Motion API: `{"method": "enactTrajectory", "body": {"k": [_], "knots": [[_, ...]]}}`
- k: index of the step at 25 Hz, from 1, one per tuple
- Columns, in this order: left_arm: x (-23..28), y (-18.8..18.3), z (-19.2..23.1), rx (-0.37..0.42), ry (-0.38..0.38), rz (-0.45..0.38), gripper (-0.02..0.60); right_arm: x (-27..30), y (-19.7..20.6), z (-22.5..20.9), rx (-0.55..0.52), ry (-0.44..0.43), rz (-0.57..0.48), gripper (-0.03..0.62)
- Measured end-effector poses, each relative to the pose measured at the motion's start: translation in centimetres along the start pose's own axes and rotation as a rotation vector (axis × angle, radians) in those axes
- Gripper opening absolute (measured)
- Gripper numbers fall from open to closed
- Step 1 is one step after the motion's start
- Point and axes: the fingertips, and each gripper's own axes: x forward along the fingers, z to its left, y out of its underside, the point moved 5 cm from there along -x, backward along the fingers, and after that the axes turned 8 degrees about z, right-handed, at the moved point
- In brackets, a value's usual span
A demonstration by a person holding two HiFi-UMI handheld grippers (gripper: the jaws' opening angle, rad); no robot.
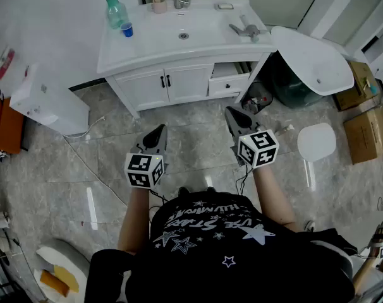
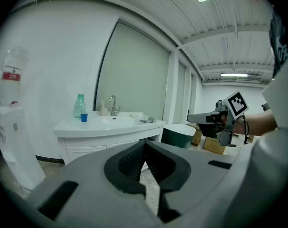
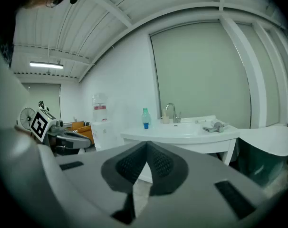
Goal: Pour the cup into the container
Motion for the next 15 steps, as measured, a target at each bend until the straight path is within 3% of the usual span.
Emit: {"method": "enactTrajectory", "body": {"k": [11, 15], "knots": [[-1.0, 1.4, 1.1, -0.029, 0.011, 0.022, 0.010, 0.4, 0.4, 1.6, -0.016, 0.004, 0.029, 0.005], [-1.8, 2.2, 2.0, -0.050, 0.037, -0.004, 0.011, 1.2, 0.7, 2.8, 0.004, 0.005, 0.024, 0.005]]}}
